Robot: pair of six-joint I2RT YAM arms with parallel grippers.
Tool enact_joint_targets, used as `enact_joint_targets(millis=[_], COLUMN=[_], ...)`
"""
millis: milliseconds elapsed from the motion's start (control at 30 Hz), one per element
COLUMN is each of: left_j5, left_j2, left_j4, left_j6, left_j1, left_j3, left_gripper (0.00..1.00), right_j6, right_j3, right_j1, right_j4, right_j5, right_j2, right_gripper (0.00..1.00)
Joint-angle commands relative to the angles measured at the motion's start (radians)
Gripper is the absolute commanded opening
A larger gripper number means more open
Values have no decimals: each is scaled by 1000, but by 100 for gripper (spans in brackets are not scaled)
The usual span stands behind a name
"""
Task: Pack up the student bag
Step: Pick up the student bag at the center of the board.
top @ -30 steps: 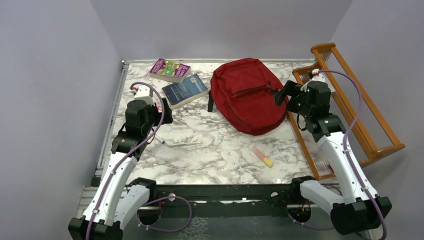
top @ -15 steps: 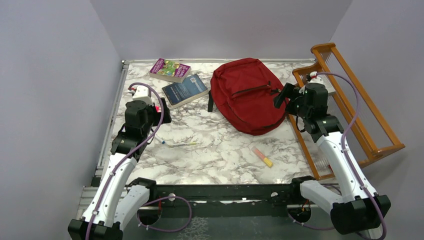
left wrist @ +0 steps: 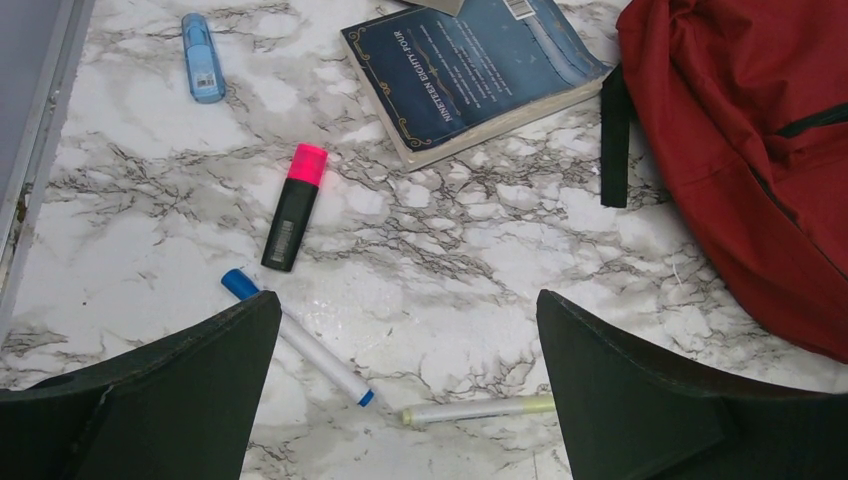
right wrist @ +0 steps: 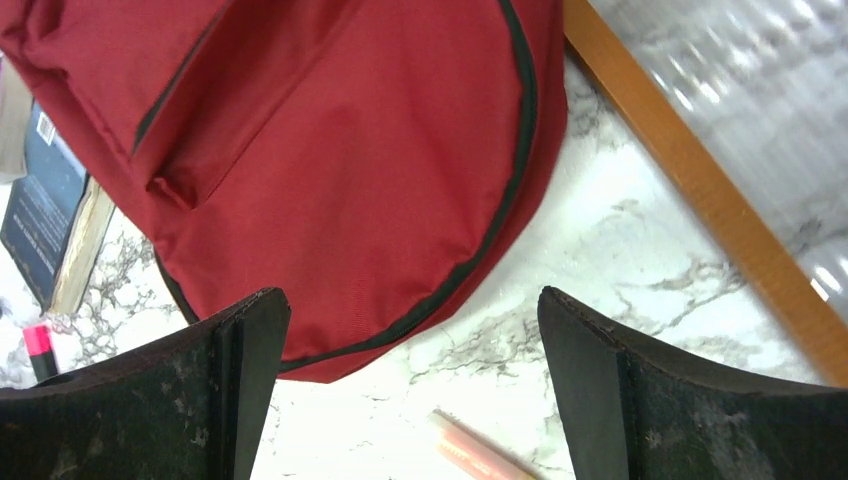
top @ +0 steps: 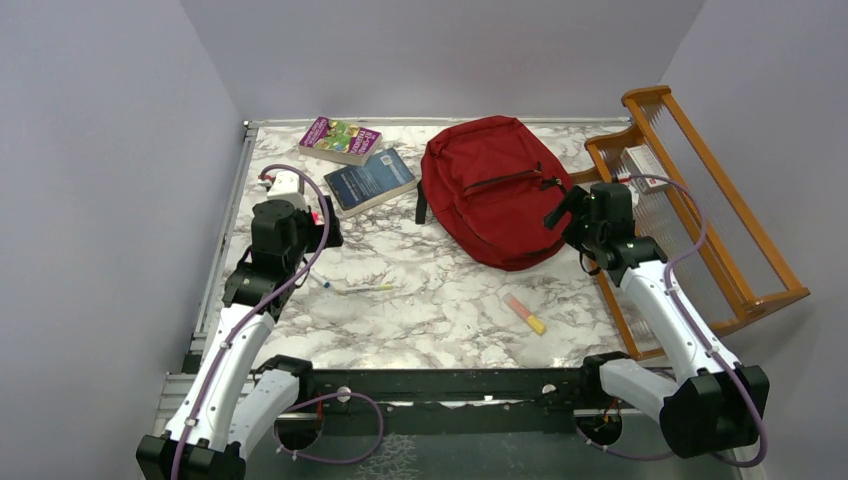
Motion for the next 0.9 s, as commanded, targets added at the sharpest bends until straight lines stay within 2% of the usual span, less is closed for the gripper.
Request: enact_joint_targets(millis=[0, 200, 400, 700, 867], left_j5=[-3, 10, 26, 50, 55], left_j2=[4, 1, 8, 27, 36], left_j4=[0, 0, 2, 4, 3], left_j6=[9, 10, 11, 16, 17], left_j1=[-5, -7, -7, -7, -8], left_j3=[9, 10, 12, 13, 13], left_gripper=[99, 99, 99, 99, 99], right_j6=[170, 291, 383, 441, 453], right_j3=[-48, -99, -196, -234, -234], right_j1=[2, 2, 3, 3, 3], right_j4=[-9, 4, 155, 370, 398], right_j5=[63, 64, 16, -37, -26], right_j2=[11, 81, 119, 225, 283], right_gripper=[100, 97, 91, 88, 84])
